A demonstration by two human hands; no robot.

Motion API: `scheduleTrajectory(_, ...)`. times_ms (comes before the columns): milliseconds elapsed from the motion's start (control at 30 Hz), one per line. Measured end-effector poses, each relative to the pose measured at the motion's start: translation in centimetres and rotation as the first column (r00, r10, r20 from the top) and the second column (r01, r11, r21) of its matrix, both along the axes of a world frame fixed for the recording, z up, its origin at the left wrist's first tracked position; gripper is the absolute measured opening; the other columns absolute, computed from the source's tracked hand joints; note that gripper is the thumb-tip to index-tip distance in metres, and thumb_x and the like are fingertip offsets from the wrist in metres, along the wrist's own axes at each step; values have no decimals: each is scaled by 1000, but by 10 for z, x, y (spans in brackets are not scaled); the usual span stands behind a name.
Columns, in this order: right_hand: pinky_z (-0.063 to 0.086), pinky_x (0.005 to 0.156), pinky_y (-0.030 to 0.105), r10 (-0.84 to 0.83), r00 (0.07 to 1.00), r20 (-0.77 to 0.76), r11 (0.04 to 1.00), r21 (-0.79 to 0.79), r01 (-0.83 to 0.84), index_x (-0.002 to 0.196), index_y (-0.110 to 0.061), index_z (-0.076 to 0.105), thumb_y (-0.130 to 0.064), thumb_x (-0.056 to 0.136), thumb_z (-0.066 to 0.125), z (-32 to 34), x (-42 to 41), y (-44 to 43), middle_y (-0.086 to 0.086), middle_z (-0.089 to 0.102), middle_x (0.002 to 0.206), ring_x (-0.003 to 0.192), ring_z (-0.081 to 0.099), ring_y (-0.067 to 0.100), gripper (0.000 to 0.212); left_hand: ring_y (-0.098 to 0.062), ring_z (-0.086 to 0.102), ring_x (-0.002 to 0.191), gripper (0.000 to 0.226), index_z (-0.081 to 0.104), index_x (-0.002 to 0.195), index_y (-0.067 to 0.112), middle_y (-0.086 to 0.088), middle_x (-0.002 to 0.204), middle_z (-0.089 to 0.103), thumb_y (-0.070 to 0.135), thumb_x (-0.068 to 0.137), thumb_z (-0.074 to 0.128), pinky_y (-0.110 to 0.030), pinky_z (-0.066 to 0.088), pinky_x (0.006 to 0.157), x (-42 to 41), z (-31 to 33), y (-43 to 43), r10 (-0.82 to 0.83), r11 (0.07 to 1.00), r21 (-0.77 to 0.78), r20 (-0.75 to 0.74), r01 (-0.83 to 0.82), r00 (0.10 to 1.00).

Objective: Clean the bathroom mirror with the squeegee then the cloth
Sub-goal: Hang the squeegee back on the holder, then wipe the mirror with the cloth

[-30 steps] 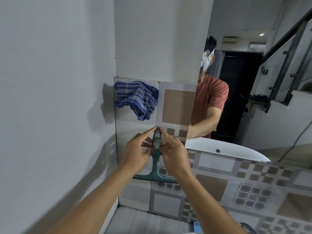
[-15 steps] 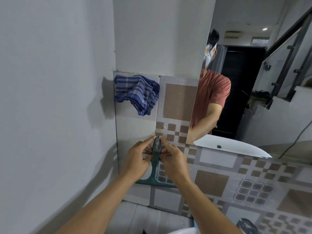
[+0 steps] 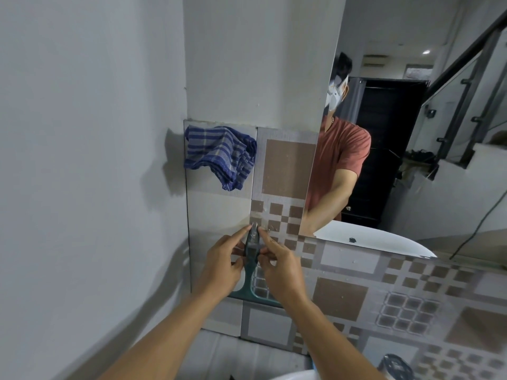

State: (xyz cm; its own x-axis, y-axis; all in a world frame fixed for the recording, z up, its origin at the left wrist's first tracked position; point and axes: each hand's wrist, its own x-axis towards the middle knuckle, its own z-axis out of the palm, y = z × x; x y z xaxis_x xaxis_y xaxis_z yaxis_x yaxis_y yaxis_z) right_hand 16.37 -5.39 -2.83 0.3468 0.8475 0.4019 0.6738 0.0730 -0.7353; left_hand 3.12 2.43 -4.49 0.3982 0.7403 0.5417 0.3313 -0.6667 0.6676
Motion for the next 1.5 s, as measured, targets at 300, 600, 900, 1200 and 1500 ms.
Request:
scheduleTrajectory(300,53,80,12,-29,990,135,990,142,10,144,-22,56,-10,98,59,59,-2,-24,-9,66,102,86,63,6,48,-7,62,75,33,63,121,29,15,86,64,19,89,62,-23,55,64,-31,52,-36,74,965,247,66,-88,995)
scheduleTrajectory(600,41,100,26,-98,950,296,948,320,-2,149,-19,49,-30,103,52,192,-27,-10,1,57,140,126,54,16,46,-23,59,96,27,60,121,17,-1,104,67,14,96,52,-34,51,64,-47,196,-24,308,738,577,175,-351,935)
scheduleTrajectory(900,57,76,41,-133,889,438,988,124,87,105,-9,72,-20,100,51,229,-35,24,11,68,109,87,64,27,25,-30,60,92,24,68,104,15,-8,99,71,11,97,46,-38,48,70,-46,249,3,512,778,522,-205,-350,834)
scheduleTrajectory(1200,61,66,44,-137,961,242,986,131,108,83,-12,73,-11,88,55,240,-39,23,5,71,79,70,67,24,18,-24,65,74,25,74,94,20,-2,88,72,13,86,51,-36,57,66,-46,272,4,466,852,426,-356,-303,810)
scheduleTrajectory(1500,61,68,33,8,999,-31,953,303,1,87,-19,73,-14,94,64,247,-38,7,-9,70,82,75,66,11,13,-27,53,115,43,60,132,26,-3,124,58,14,91,50,-44,51,93,-48,269,-1,352,904,384,-416,-189,838)
